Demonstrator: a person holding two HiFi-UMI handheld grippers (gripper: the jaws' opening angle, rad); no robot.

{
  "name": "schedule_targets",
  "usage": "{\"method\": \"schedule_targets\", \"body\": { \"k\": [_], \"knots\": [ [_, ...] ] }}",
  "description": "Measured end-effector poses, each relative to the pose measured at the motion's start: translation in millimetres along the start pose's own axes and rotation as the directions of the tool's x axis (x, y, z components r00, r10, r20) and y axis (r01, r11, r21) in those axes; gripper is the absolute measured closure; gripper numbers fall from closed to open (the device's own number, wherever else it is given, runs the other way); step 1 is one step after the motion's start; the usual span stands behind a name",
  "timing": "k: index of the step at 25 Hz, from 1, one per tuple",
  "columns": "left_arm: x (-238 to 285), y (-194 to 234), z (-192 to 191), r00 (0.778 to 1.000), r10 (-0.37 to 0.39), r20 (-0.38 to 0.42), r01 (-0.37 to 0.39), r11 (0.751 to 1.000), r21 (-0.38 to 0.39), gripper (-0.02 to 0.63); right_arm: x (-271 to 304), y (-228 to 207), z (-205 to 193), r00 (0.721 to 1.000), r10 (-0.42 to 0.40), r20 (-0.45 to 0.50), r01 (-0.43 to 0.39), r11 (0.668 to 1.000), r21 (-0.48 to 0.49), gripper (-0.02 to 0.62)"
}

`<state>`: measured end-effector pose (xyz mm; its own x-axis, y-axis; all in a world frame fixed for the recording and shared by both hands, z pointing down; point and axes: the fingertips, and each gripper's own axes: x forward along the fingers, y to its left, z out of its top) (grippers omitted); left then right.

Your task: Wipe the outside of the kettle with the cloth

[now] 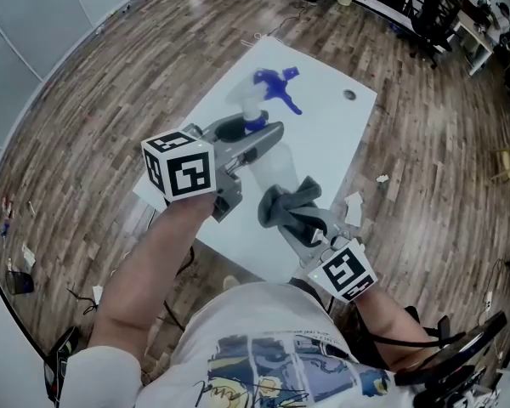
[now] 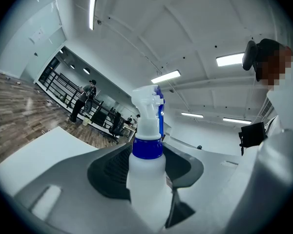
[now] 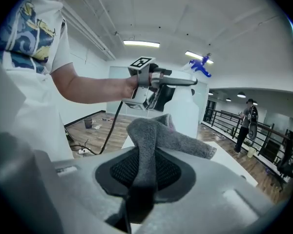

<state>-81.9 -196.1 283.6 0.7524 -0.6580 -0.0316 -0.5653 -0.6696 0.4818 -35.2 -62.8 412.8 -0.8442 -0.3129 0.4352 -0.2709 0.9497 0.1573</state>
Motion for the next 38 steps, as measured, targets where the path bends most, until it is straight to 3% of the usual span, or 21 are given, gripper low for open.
{"method": "schedule_targets", "body": {
  "k": [5, 9, 13, 16, 20, 31, 38],
  "knots": [
    [-1, 5, 4, 1.0, 0.009, 0.008, -0.009, 1.0, 0.005, 0.416, 0, 7, -7, 0.998, 0.026, -0.05, -0.024, 0.999, 0.04, 0.52],
    [-3, 11, 1, 1.0, 0.016, -0.002, -0.016, 1.0, 0.006, 0.416, -11, 8, 40, 1.0, 0.015, -0.012, -0.015, 0.999, -0.03, 0.52],
    [-5, 12, -3, 1.0, 0.02, -0.016, -0.019, 1.0, 0.008, 0.416, -14, -2, 93, 0.997, -0.041, 0.063, 0.047, 0.994, -0.102, 0.52],
    [-3, 8, -5, 1.0, 0.007, -0.016, -0.007, 1.0, -0.008, 0.416, -3, -6, 103, 0.996, -0.054, 0.07, 0.063, 0.991, -0.122, 0.52],
    [2, 3, -9, 1.0, 0.002, -0.008, -0.002, 1.0, -0.011, 0.416, 8, -4, 75, 0.999, -0.03, 0.038, 0.035, 0.991, -0.128, 0.52],
    [-5, 3, 5, 1.0, 0.002, 0.024, -0.003, 1.0, 0.013, 0.416, 22, 15, -19, 0.993, 0.066, -0.095, -0.069, 0.997, -0.024, 0.522],
    [-8, -2, 10, 0.998, 0.001, 0.064, -0.002, 1.0, 0.025, 0.416, 8, 17, -71, 0.963, 0.146, -0.227, -0.147, 0.989, 0.013, 0.522]
  ]
}}
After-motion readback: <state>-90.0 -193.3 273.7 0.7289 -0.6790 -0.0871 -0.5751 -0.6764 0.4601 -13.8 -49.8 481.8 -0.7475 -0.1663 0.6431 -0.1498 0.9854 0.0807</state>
